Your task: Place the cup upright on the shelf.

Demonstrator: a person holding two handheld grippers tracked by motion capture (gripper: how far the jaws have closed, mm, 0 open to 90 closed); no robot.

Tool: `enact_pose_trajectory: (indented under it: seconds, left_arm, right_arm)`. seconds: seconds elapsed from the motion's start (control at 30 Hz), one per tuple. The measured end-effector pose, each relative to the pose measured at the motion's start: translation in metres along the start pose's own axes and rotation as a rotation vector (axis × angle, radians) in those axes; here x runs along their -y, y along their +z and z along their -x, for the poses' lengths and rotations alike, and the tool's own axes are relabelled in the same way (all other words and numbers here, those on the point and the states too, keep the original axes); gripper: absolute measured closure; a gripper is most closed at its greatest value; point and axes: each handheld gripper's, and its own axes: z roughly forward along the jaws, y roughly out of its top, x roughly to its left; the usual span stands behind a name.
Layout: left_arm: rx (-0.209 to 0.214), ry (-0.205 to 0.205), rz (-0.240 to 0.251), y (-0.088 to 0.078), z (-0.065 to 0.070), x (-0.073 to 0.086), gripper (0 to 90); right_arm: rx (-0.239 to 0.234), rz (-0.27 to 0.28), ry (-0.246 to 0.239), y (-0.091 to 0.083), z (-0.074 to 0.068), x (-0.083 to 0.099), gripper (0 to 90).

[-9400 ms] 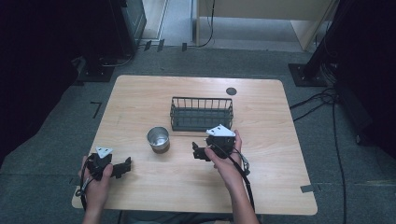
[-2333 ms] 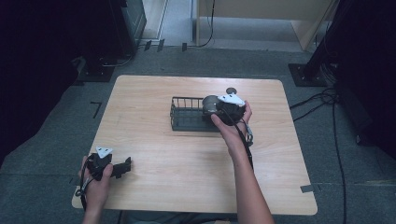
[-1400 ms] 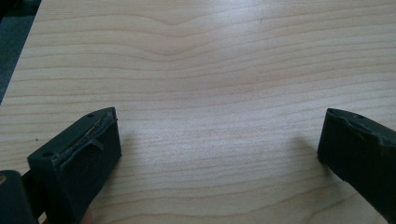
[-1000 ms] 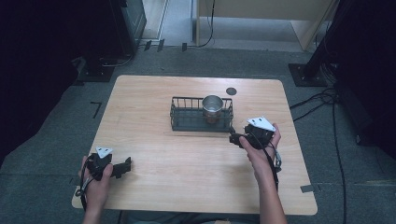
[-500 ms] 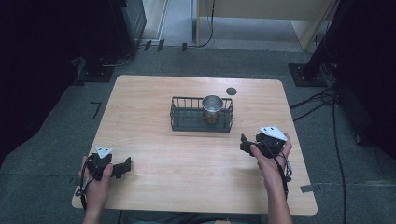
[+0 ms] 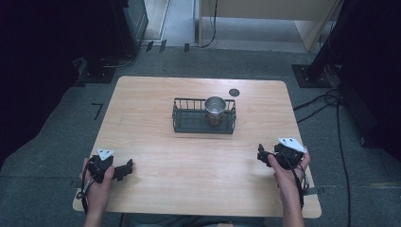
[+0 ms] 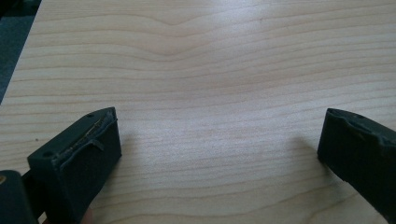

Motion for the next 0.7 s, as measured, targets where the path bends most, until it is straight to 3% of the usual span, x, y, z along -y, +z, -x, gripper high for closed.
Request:
enact_pose_trajectory:
  seconds: [0.7]
  left_arm:
    - [0.0, 0.0, 0.0, 0.0, 0.0, 0.0, 0.0]
  right_arm:
    - [0.066, -0.094, 0.041, -0.005, 0.043, 0.041, 0.2]
